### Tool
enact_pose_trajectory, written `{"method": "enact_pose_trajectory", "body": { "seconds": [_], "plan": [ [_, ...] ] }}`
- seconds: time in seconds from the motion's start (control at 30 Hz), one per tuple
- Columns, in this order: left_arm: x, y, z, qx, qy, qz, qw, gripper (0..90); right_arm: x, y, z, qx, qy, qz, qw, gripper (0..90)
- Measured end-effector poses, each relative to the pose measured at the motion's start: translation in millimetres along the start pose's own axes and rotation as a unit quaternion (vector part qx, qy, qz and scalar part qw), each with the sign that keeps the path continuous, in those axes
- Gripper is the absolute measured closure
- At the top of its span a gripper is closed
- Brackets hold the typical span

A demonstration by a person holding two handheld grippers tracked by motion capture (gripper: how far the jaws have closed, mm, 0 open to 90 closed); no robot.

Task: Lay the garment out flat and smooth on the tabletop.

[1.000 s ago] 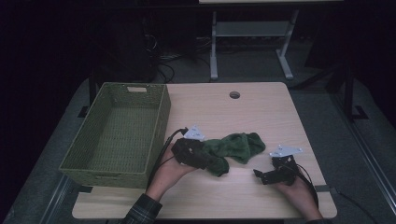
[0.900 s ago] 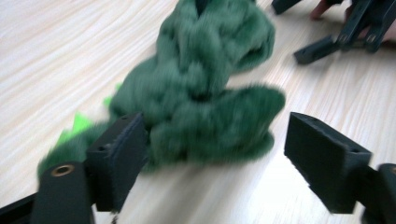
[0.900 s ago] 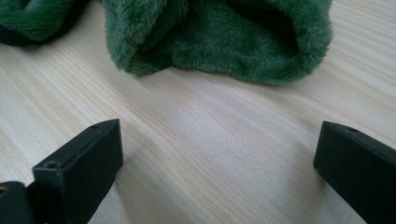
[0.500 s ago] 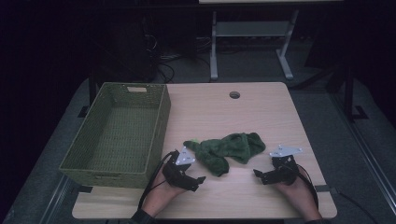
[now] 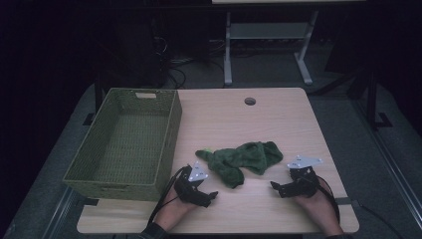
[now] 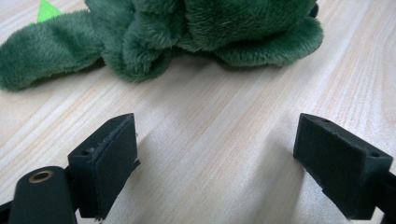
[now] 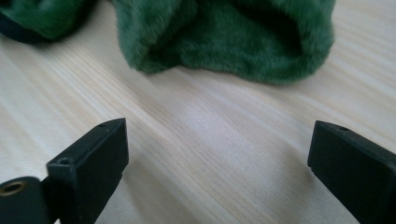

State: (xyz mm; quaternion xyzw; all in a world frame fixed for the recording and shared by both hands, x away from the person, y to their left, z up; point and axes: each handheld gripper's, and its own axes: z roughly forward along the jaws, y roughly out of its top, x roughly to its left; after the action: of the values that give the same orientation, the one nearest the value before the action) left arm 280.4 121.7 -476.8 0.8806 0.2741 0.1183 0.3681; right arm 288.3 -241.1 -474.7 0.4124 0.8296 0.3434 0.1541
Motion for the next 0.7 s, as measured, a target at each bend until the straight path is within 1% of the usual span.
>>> {"method": "enact_pose_trajectory", "body": {
  "seconds": [0.07, 0.1, 0.13, 0.2, 0.23, 0.3, 0.33, 0.4, 0.43, 0.47, 0.5, 0.53, 0.57, 0.6, 0.63, 0.7],
  "plan": [
    [0.3, -0.9, -0.2, -0.002, -0.002, 0.001, 1.0000, 13.0, 1.3, 1.5, -5.4, -0.008, 0.004, -0.003, 1.0000, 9.0],
    [0.1, -0.9, -0.1, -0.002, -0.004, 0.001, 1.0000, 12.9, 2.6, 3.2, -9.4, -0.018, 0.008, -0.006, 0.9998, 12.5],
    [0.0, -0.9, -0.1, -0.003, -0.005, 0.002, 1.0000, 12.9, 3.3, 4.5, -12.0, -0.020, 0.016, -0.009, 0.9996, 14.8],
    [0.2, -1.2, -0.7, -0.001, -0.004, 0.002, 1.0000, 13.0, 7.4, 9.0, -18.9, -0.034, 0.030, -0.017, 0.9988, 17.6],
    [0.4, -1.5, -0.8, -0.002, -0.004, 0.002, 1.0000, 13.0, 9.4, 11.6, -21.8, -0.036, 0.041, -0.024, 0.9982, 21.1],
    [0.2, -1.6, -0.8, -0.002, -0.003, 0.001, 1.0000, 13.0, 14.1, 16.5, -26.2, -0.051, 0.061, -0.036, 0.9962, 29.0],
    [0.2, -1.6, -0.8, -0.002, -0.004, 0.001, 1.0000, 13.0, 17.0, 19.7, -27.6, -0.057, 0.079, -0.041, 0.9944, 32.9],
    [0.0, -1.7, -0.8, -0.002, -0.004, 0.000, 1.0000, 13.0, 21.3, 25.1, -28.2, -0.061, 0.096, -0.048, 0.9923, 38.4],
    [0.0, -1.7, -0.6, -0.003, -0.004, -0.001, 1.0000, 13.0, 23.7, 28.1, -27.3, -0.065, 0.109, -0.052, 0.9905, 40.0],
    [-0.1, -1.8, -0.6, -0.003, -0.004, -0.001, 1.0000, 13.0, 25.8, 30.6, -26.5, -0.065, 0.118, -0.053, 0.9895, 41.4],
    [-0.1, -1.8, -0.6, -0.003, -0.004, 0.000, 1.0000, 13.0, 28.5, 34.5, -24.4, -0.068, 0.126, -0.059, 0.9879, 43.9],
    [-0.1, -1.8, -0.6, -0.003, -0.004, -0.001, 1.0000, 13.0, 30.6, 36.9, -23.0, -0.066, 0.135, -0.056, 0.9871, 44.8],
    [-0.1, -1.8, -0.5, -0.004, -0.004, -0.001, 1.0000, 13.0, 32.8, 40.8, -19.6, -0.066, 0.144, -0.062, 0.9854, 46.0],
    [-0.2, -1.8, -0.4, -0.004, -0.004, -0.002, 1.0000, 13.0, 34.7, 42.8, -17.9, -0.065, 0.147, -0.065, 0.9849, 47.7],
    [-0.5, -1.8, -0.2, -0.007, -0.004, -0.005, 1.0000, 13.0, 38.0, 46.1, -15.2, -0.064, 0.153, -0.069, 0.9837, 49.0],
    [-0.2, -1.8, -0.4, -0.005, -0.004, -0.002, 1.0000, 12.9, 42.9, 51.0, -10.9, -0.063, 0.163, -0.074, 0.9818, 50.9]
  ]
}}
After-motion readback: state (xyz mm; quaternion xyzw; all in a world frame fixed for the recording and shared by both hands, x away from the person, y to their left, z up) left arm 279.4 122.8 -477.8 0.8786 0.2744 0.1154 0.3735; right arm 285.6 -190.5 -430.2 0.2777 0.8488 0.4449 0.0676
